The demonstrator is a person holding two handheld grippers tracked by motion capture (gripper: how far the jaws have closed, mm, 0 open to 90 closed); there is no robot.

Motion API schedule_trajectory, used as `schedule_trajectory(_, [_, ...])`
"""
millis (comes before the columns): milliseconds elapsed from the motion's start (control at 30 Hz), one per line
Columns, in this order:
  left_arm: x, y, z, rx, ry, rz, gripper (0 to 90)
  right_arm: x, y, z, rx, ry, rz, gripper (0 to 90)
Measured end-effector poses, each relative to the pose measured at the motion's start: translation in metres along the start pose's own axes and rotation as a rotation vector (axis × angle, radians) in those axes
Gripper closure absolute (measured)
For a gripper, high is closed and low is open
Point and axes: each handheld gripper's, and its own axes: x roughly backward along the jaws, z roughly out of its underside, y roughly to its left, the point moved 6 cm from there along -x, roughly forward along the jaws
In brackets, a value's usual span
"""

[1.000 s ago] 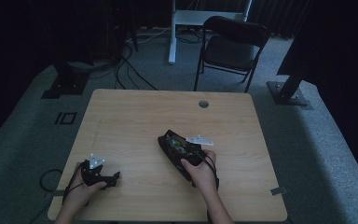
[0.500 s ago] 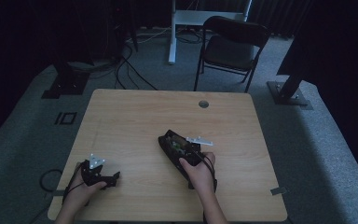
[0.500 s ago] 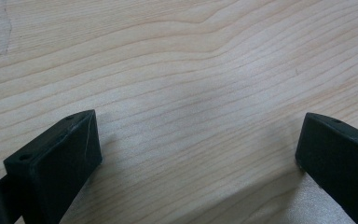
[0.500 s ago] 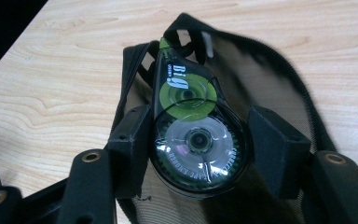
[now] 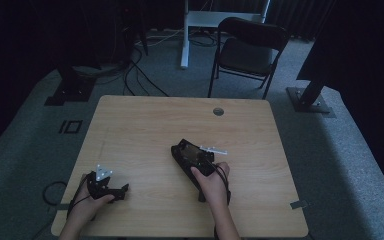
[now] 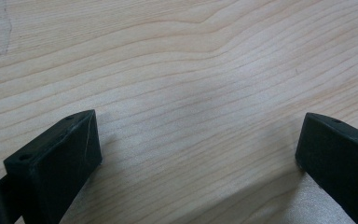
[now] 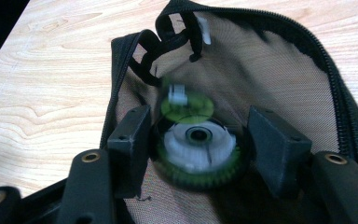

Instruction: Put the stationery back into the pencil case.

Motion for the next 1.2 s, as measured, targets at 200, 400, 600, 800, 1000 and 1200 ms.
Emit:
schedule_trajectory(200, [0.0,0.0,0.0,0.0,0.0,0.0,0.2,0.001,0.001,-0.002,-0.06,0.002,-0.041,35.5])
schedule_trajectory(400, [0.0,0.0,0.0,0.0,0.001,0.0,0.2,0.007,-0.001,-0.007,-0.071,-0.029,-0.054,33.3])
schedule_trajectory(600, [0.0,0.0,0.0,0.0,0.0,0.0,0.2,0.012,0.001,-0.01,-0.078,-0.054,-0.078,32.0])
schedule_trajectory(800, [0.0,0.0,0.0,0.0,0.001,0.0,0.2,0.021,0.004,-0.014,-0.071,-0.08,-0.098,31.8])
schedule_trajectory(1000, [0.0,0.0,0.0,0.0,0.001,0.0,0.2,0.026,0.009,-0.016,-0.031,-0.098,-0.124,29.4])
schedule_trajectory(1200, [0.0,0.0,0.0,0.001,-0.001,0.0,0.2,0.03,0.011,-0.015,0.102,-0.16,-0.129,21.5])
